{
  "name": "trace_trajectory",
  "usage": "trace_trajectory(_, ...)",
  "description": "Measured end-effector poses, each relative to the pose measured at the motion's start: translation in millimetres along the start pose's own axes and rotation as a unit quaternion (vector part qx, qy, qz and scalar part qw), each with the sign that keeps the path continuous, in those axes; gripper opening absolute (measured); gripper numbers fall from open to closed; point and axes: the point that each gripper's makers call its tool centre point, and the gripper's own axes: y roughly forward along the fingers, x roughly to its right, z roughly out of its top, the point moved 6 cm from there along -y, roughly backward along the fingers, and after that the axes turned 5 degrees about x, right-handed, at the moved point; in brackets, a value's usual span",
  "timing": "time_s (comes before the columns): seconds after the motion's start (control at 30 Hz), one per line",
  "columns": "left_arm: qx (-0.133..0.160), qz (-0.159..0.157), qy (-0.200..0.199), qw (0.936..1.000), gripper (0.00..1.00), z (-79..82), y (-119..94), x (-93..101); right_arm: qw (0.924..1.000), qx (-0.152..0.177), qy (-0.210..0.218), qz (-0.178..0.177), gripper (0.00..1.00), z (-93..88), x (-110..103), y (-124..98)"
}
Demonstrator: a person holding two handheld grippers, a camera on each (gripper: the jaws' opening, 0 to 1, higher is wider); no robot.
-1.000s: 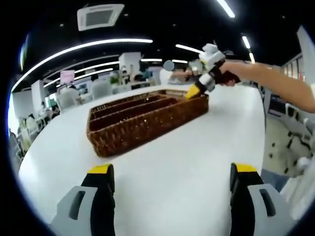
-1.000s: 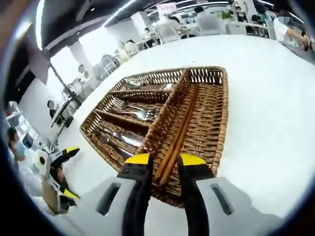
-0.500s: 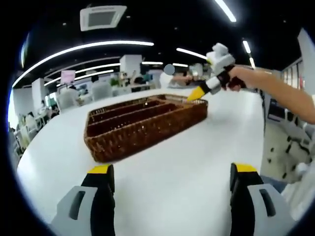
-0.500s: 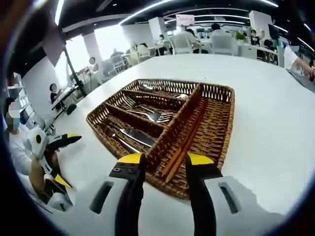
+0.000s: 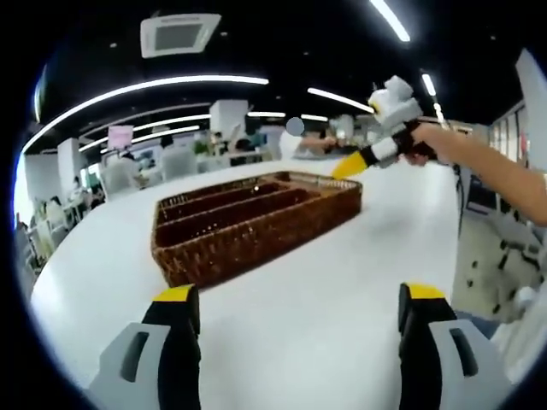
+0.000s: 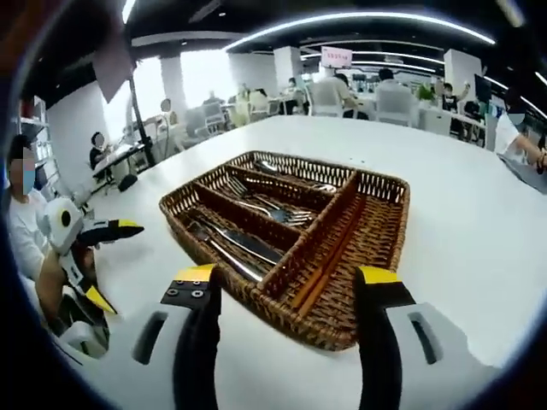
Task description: Arrange the knives, forks, and spoons in their matching storage slots by inserting each utensil handle-first until every utensil is classified and aligned in the correct compartment
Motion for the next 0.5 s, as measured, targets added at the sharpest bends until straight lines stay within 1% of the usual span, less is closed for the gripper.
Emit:
trace_trajectory(0.07,0.003,0.0,-0.004,1.0,0.98,1.2,0.3,-0.4,1.0,0.003,0.0,-0.001,0.68,-0.3,-0.2,-0.9)
trace_trajectory(0.13,0.004,0.001,-0.005,1.0,0.98,1.2,0.8,-0.4,0.9999,0.009,-0.009,-0.003,0.71,-1.2,-0.2,-1.7)
trace_trajectory(0.23,0.0,-0.001,-0.009,1.0,0.98,-2.6,2.4,1.3,0.9996,0.021,-0.015,-0.009,0.78,-2.7,1.1,-1.9)
trace_trajectory(0.33,0.003,-0.001,-0.013,0.9999,0.99,-2.3,2.5,1.4,0.9994,0.028,-0.016,-0.008,0.84,-3.2,0.8,-2.4)
trace_trajectory(0.37,0.005,0.001,-0.017,0.9998,0.99,-1.6,2.0,0.8,0.999,0.033,-0.027,-0.011,0.86,-3.8,0.2,-3.7)
trace_trajectory(0.5,0.01,0.006,-0.022,0.9997,0.99,0.4,0.9,-1.6,0.9982,0.047,-0.033,-0.016,0.94,-3.9,-1.8,-8.1)
